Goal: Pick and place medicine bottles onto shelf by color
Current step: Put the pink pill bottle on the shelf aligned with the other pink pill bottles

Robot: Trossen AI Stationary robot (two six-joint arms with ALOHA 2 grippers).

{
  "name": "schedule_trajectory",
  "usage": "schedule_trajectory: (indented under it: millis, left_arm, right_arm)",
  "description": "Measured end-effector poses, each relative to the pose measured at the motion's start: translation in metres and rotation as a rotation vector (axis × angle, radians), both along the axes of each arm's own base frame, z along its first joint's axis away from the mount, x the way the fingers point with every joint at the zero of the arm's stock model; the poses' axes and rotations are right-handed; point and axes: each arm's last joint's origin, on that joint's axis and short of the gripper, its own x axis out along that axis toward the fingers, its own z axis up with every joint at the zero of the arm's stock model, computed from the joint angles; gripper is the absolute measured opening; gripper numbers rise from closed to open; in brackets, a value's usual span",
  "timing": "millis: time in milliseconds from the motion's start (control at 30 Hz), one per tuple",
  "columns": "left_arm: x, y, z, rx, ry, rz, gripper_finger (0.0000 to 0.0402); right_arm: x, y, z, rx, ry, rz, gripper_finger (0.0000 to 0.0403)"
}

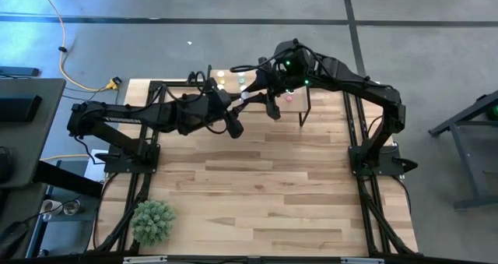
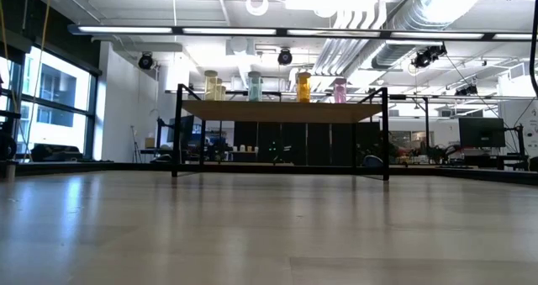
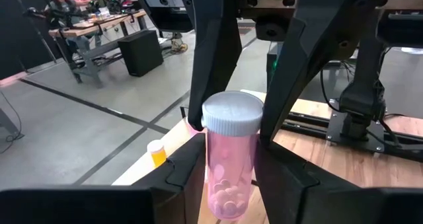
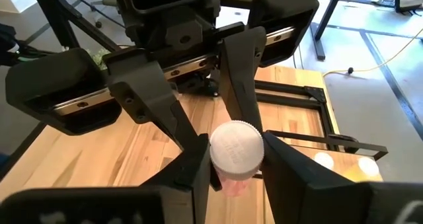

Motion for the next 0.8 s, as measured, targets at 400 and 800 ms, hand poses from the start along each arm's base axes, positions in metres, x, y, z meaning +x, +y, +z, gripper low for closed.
schedule_trajectory:
  millis: [400, 800]
  left_arm:
    - [0.000, 0.000, -0.001, -0.001, 0.009, 0.002, 0.0196]
    - [-0.007, 0.000, 0.007, 0.019, -0.017, 0.008, 0.0220]
  right_arm:
    - [-0.002, -0.005, 0.001, -0.020, 0.008, -0.070, 0.0097]
    - [-0.045, -0.015, 0.025, -0.067, 0.004, -0.214, 0.0097]
